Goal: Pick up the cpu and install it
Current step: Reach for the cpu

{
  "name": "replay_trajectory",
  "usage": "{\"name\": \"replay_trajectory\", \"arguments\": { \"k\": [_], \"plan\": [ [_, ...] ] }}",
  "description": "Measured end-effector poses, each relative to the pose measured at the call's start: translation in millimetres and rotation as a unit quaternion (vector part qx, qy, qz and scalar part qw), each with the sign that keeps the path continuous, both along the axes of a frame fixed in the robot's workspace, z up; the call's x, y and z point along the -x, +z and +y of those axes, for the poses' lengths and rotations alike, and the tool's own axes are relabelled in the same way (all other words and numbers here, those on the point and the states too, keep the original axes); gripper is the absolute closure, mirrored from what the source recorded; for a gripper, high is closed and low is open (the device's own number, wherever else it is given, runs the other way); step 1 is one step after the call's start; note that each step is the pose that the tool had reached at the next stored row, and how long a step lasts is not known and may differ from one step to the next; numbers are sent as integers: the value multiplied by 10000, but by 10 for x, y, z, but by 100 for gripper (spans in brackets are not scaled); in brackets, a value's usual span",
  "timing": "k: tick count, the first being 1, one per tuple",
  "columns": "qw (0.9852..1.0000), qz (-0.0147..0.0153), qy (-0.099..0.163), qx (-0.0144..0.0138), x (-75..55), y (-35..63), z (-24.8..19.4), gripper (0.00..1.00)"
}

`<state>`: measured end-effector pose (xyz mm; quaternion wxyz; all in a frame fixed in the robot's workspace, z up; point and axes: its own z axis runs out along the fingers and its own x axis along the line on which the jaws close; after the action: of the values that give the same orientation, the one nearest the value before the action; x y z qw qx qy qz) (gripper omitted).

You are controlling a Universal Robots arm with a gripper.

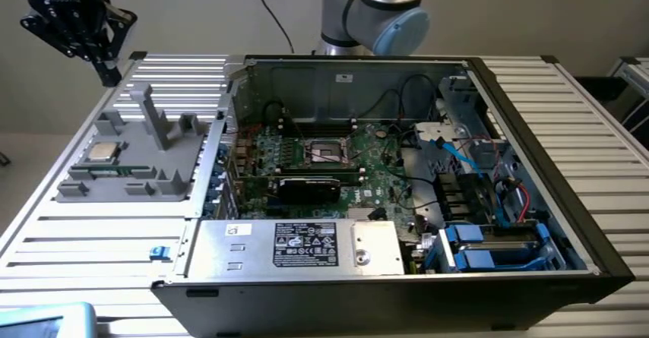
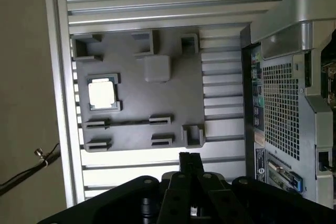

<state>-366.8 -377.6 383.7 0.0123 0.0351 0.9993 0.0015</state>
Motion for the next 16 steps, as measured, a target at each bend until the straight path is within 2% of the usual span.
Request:
{"name": "replay_trajectory", "arguments": {
  "k": [4, 5, 12, 16],
  "plan": [
    [10000, -1, 0, 4, 179, -18, 16, 89],
    [10000, -2, 0, 13, 215, -26, 37, 89],
    [9999, -1, 0, 129, 326, -92, 274, 89],
    [9999, 0, 1, 146, 482, -120, 364, 89]
  ]
}}
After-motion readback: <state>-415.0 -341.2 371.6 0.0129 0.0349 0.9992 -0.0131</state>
